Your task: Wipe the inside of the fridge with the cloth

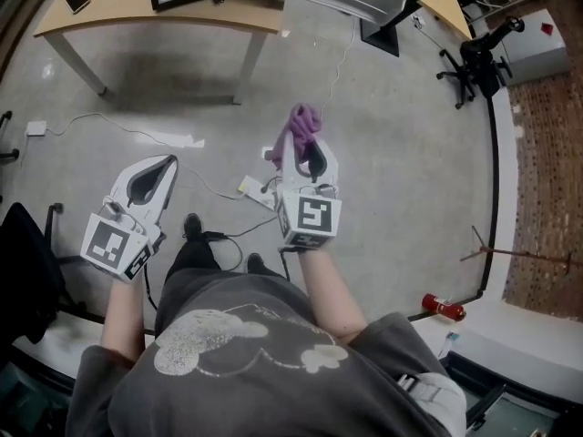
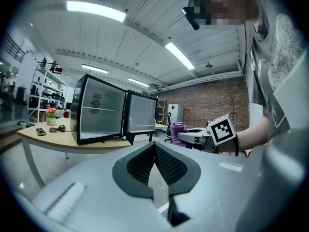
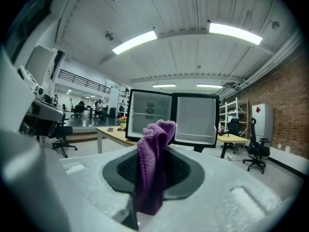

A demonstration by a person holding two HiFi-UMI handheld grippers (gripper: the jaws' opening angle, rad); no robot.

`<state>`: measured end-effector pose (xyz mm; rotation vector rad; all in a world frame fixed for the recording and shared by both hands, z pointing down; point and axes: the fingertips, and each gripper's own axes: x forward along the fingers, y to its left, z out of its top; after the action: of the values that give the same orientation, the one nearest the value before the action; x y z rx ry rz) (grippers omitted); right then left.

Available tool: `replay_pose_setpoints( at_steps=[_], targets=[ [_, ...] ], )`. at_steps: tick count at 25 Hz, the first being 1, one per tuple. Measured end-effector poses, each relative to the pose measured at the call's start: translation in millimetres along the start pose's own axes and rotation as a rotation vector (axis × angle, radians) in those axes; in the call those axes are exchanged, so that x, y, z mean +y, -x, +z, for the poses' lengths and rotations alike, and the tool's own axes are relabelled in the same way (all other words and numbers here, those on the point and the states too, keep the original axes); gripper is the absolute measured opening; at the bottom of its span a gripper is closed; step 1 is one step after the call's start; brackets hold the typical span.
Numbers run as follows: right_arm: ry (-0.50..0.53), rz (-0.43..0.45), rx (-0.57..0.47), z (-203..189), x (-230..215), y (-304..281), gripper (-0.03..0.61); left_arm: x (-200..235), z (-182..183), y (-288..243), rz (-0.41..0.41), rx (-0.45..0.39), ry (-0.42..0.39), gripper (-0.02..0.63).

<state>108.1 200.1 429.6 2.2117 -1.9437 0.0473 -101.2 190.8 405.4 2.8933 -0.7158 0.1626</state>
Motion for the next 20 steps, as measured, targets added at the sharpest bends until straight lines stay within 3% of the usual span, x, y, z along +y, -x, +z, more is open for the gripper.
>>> replay_pose_setpoints(
  at_steps=[3, 11, 20],
  targets=[
    [0.025, 0.079, -0.014, -4, -14, 34, 0.084, -40, 1, -4, 0.03, -0.028, 0.0, 0.017],
    [0.024, 0.159, -0.019, -25, -50, 115, 0.084, -134, -12, 7, 0.103, -0.062, 0.013, 0.017],
    [0.027, 0.257, -0.049, -28, -39, 165, 0.08, -189, -19, 22, 0.117, -0.065, 0.007, 0.017]
  ],
)
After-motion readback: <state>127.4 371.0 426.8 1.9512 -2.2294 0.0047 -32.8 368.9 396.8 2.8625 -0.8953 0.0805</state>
